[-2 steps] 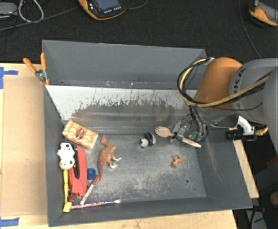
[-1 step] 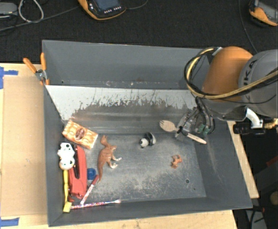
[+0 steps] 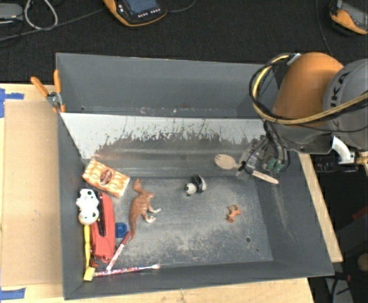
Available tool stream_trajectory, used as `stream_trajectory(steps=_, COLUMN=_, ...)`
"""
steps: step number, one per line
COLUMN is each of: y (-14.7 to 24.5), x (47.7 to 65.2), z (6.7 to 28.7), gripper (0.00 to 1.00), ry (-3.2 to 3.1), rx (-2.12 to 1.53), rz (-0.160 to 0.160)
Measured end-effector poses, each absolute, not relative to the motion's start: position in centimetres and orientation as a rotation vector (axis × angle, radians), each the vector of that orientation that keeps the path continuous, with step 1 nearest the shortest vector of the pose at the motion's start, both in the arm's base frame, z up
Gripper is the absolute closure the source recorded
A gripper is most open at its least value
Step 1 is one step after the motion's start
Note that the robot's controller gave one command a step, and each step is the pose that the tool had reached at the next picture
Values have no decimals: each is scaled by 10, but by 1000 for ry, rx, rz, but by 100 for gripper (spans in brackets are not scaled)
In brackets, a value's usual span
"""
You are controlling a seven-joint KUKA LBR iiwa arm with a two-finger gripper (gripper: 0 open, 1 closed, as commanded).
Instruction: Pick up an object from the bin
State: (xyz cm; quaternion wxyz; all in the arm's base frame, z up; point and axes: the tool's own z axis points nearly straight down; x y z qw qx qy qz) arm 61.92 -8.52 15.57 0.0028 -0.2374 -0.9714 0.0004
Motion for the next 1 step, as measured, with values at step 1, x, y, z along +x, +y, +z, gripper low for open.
stream_trajectory(steps=1, y=-85, x=618, z=195, gripper=100, ry=-3039, rx=-742, rz=2)
